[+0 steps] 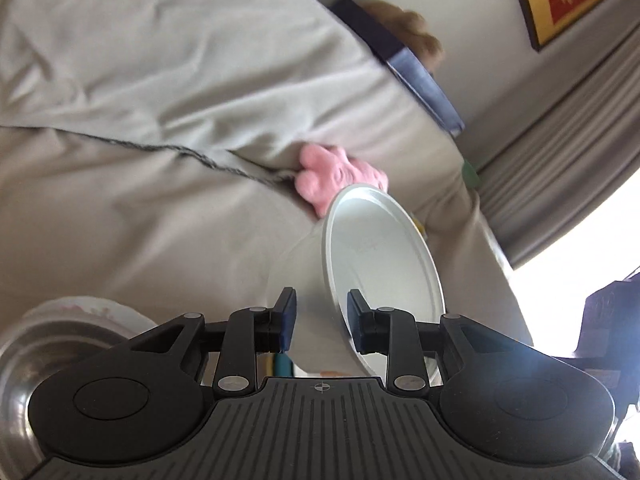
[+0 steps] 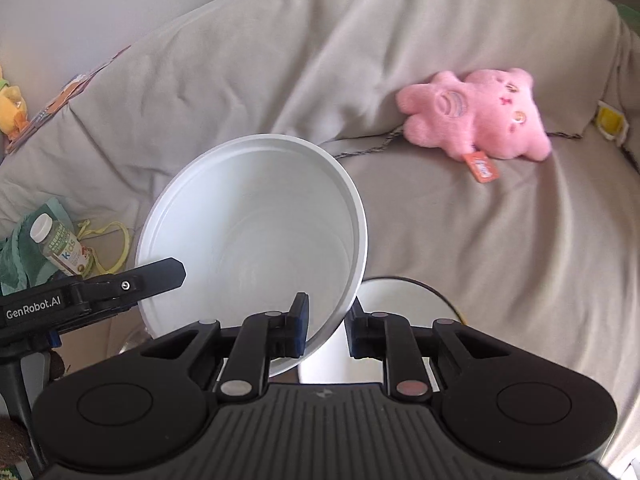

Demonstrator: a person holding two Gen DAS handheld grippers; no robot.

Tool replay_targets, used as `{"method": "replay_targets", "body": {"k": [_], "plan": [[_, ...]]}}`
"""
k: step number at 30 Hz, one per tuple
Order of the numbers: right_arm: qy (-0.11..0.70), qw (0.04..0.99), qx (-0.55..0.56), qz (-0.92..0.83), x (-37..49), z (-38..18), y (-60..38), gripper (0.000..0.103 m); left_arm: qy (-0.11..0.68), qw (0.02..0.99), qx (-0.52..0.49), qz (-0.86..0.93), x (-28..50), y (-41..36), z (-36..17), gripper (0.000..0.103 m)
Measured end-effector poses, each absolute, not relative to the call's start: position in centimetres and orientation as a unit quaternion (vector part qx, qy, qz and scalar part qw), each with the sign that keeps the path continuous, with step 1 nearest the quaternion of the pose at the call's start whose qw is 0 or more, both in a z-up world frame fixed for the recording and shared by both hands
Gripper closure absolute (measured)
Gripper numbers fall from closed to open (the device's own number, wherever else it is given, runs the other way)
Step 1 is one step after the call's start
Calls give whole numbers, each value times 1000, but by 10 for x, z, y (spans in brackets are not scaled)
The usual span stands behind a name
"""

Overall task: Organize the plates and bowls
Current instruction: 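Grasp the white plastic bowl rim with both grippers and lift it, then lower the white plastic bowl into the blue bowl and open both grippers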

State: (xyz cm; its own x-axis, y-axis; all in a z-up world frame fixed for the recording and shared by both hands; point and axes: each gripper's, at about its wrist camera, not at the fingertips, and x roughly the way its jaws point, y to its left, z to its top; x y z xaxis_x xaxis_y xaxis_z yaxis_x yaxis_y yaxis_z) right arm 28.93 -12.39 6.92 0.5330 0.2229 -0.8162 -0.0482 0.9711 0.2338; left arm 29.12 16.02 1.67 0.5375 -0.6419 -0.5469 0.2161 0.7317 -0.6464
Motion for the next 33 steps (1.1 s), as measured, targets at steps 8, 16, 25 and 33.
{"method": "replay_targets", "body": {"k": [8,16,25,33], "plan": [[476,875,90,17,257,20,-181,74,451,825,-193,-279,274,102,-27,71],[435,888,151,3,229,5,-191,68,393,850,-241,-257,245,168,-4,71],[346,927,137,46,166,45,-131,49,355,901,-242,-55,188,273,7,71],[403,901,105,124,164,29,-54,49,414,864,-282,-46,183,307,-10,72]]}}
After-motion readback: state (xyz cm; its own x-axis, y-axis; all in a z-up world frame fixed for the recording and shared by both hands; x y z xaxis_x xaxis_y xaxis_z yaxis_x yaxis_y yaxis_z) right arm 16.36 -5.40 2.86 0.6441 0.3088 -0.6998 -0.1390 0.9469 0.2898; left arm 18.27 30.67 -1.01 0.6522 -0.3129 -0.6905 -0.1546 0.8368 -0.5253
